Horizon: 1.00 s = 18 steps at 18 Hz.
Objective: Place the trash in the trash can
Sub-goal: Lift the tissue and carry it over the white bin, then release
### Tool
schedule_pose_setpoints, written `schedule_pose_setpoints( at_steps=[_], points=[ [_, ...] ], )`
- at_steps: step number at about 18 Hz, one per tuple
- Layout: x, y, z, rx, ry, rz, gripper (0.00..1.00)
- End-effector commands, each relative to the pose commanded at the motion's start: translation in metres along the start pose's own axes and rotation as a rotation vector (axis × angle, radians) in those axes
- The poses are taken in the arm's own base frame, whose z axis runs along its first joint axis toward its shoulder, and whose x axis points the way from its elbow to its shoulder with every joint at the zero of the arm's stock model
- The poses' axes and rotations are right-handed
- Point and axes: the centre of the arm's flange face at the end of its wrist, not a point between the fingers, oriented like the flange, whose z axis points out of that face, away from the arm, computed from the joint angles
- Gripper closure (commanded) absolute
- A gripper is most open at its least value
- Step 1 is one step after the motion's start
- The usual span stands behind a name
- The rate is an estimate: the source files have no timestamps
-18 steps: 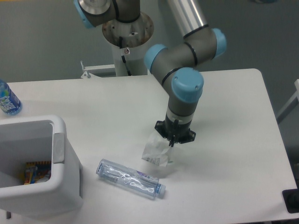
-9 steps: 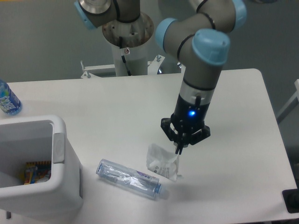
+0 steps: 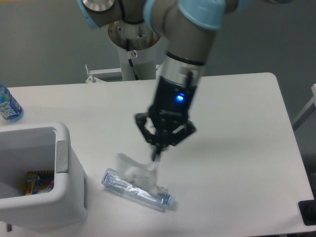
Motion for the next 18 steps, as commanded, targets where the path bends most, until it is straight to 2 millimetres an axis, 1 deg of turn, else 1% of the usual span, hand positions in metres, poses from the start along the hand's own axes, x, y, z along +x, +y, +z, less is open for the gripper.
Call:
schedule_pose_setpoints(
  at_steps=[2, 4, 7, 8, 9, 10, 11, 12, 13, 14, 15, 16, 18],
  points=[
    [0.032, 0.006, 0.005, -0.012, 0.028, 0.009, 1.00],
    [0.066, 0.015, 0.018, -0.038, 0.062, 0.034, 1.00],
    [0.116, 0.030, 0.039, -0.078, 0.112, 0.077, 1.00],
    [0.130, 0.037, 0.051, -0.097, 0.128, 0.095, 1.00],
    [0.140, 0.043, 0.062, -0.116, 0.141, 0.109, 0.95],
    [0.146, 0.046, 0.071, -0.128, 0.149, 0.126, 0.73],
    [0.149, 0.046, 0.077, -0.123, 0.154, 0.133, 0.60],
    [0.154, 0.046, 0.079, -0.111, 0.160, 0.142, 0.41],
    [0.156, 0.046, 0.078, -0.104, 0.163, 0.149, 0.27],
    [0.158, 0.048, 0.080, -0.108, 0.165, 0.149, 0.24],
    [0.162, 0.050, 0.081, -0.112, 0.168, 0.153, 0.14],
    [0.163, 0.051, 0.081, -0.113, 0.170, 0.154, 0.01],
    [0.164, 0.050, 0.080, -0.113, 0.169, 0.132, 0.00]
  ],
)
